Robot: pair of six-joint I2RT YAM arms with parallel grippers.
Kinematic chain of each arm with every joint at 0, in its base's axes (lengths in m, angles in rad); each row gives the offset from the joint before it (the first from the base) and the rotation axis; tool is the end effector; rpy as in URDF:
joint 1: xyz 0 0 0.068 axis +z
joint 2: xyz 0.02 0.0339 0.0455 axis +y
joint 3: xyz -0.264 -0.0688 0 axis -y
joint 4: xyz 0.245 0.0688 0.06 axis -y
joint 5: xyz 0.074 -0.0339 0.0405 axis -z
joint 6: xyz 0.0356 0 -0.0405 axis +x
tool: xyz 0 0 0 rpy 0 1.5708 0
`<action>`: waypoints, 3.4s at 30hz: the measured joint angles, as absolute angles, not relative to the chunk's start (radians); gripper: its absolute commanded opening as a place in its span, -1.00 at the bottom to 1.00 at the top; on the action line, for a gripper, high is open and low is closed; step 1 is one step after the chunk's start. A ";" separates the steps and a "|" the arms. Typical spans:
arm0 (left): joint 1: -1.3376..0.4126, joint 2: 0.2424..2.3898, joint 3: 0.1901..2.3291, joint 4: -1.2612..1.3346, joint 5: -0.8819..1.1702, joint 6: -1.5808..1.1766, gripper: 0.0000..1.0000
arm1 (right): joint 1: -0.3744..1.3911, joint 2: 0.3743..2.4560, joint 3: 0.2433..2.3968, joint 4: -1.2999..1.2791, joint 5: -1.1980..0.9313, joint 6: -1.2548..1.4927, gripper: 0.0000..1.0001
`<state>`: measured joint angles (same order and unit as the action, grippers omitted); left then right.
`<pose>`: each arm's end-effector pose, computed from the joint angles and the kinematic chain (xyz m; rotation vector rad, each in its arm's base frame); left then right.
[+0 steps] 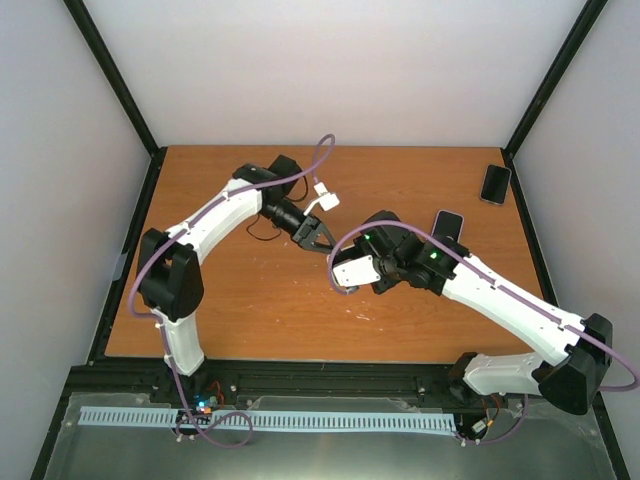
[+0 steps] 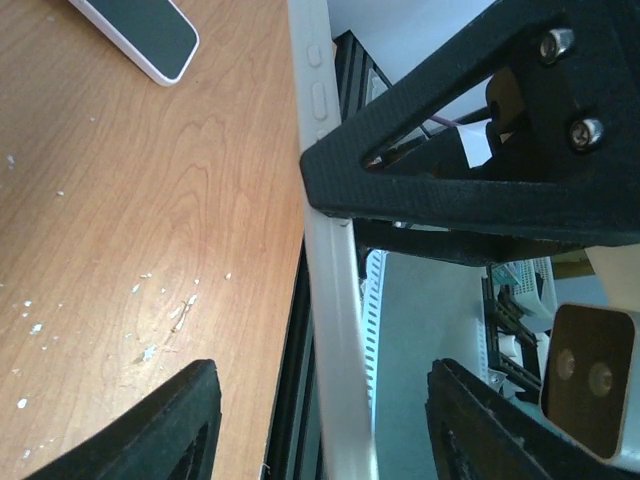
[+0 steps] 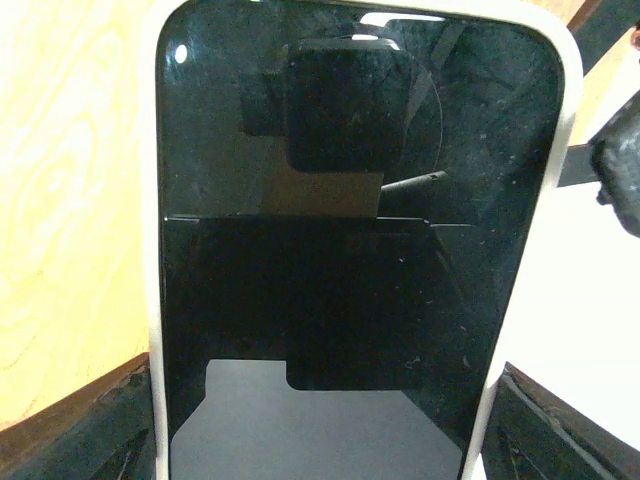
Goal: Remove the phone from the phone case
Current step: Pick up the phone at the center of the board.
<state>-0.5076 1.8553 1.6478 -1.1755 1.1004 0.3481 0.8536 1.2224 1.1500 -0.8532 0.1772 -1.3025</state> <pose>0.3018 -0.2042 0.2866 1.2169 2.3062 -1.6112 0.1652 0.1799 0.3166 -2.1859 1.2586 -0.4059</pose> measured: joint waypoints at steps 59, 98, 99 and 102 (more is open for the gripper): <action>-0.589 1.880 1.581 -1.147 1.082 0.332 -0.87 | 0.892 1.278 1.174 -0.876 0.282 -1.335 0.30; -0.288 1.451 1.200 -0.069 1.138 -0.346 -0.99 | 0.331 1.349 1.472 -0.751 -0.607 -0.359 1.00; -0.288 1.439 1.172 -0.014 1.132 -0.379 -0.99 | 0.312 1.366 1.468 -0.718 -0.657 -0.305 1.00; -0.288 1.425 1.105 0.142 1.120 -0.476 -0.99 | 0.276 1.404 1.414 -0.560 -0.795 -0.103 1.00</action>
<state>-0.2882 1.4254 1.1053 0.1417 1.1202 -0.4763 0.2756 1.4044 1.4139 -0.5602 -0.7948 -0.1032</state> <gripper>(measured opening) 0.123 0.995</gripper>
